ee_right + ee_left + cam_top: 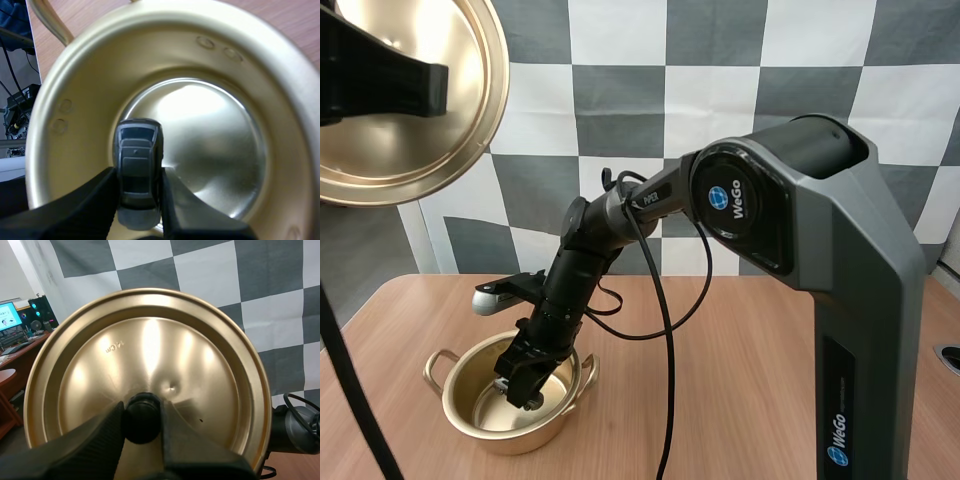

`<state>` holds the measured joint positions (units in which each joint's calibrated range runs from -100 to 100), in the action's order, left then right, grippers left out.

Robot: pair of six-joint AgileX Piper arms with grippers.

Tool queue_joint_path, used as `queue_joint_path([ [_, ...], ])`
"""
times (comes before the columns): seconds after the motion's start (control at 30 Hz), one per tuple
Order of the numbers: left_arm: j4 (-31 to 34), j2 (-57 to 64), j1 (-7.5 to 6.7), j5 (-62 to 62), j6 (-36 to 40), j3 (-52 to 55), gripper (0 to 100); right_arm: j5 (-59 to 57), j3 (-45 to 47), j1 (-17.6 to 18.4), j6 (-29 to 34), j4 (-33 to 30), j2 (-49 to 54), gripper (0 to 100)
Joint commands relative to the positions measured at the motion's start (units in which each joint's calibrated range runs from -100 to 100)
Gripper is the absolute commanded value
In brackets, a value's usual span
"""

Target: Open the pot, put the car inside, and close it

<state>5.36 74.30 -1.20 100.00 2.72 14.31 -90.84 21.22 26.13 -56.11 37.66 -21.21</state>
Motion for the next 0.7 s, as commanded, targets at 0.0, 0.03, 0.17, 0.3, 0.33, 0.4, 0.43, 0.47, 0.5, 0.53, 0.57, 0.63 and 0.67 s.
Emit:
queue_joint_path([
  [0.0, 0.0, 0.0, 0.05, 0.0, 0.1, 0.0, 0, 0.1, 0.0, 0.0, -0.2, -0.5, 0.0, 0],
  [0.03, 0.0, 0.0, 0.05, 0.0, 0.1, 0.0, 0, 0.1, -0.4, 0.0, -0.2, -1.2, 0.0, 0],
  [0.17, 0.0, 0.0, 0.05, 0.0, 0.1, 0.0, 0, -0.1, -2.8, 0.0, -0.2, -3.3, 0.0, 9],
  [0.3, 0.0, 0.0, 0.05, 0.0, 0.1, 0.0, 0, -0.9, -4.8, 0.0, -0.2, -3.3, 0.0, 34],
  [0.33, 0.0, 0.0, 0.05, 0.0, 0.1, 0.0, 0, -1.1, -5.1, 0.0, -0.2, -3.3, 0.0, 37],
  [0.4, 0.0, 0.0, 0.05, 0.0, 0.1, 0.0, 0, -3.1, -6.1, 0.0, -0.2, -3.3, 0.0, 51],
  [0.43, 0.0, 0.0, 0.05, 0.0, 0.1, 0.0, 0, -3.3, -6.3, 0.0, -0.2, -3.3, 0.0, 56],
  [0.47, 0.0, 0.0, 0.05, 0.0, 0.1, 0.0, 0, -2.1, -6.3, 0.0, -0.2, -3.2, 0.0, 61],
  [0.5, 0.0, 0.0, 0.05, 0.0, 0.1, 0.0, 0, -1.4, -6.3, 0.0, -0.2, -2.9, 0.0, 65],
  [0.53, 0.0, 0.0, 0.05, 0.0, 0.1, 0.0, 0, -1.0, -6.3, 0.0, -0.2, -2.6, 0.0, 66],
  [0.57, 0.0, 0.0, 0.05, 0.0, 0.1, 0.0, 0, -0.2, -6.3, 0.0, -0.2, -2.3, 0.0, 66],
  [0.63, 0.0, 0.0, 0.05, 0.0, 0.1, 0.0, 0, 1.9, -6.3, 0.0, -0.2, -2.0, 0.0, 66],
  [0.67, 0.0, 0.0, 0.05, 0.0, 0.1, 0.0, 0, 3.0, -6.3, 0.0, -0.2, -1.9, 0.0, 66],
])
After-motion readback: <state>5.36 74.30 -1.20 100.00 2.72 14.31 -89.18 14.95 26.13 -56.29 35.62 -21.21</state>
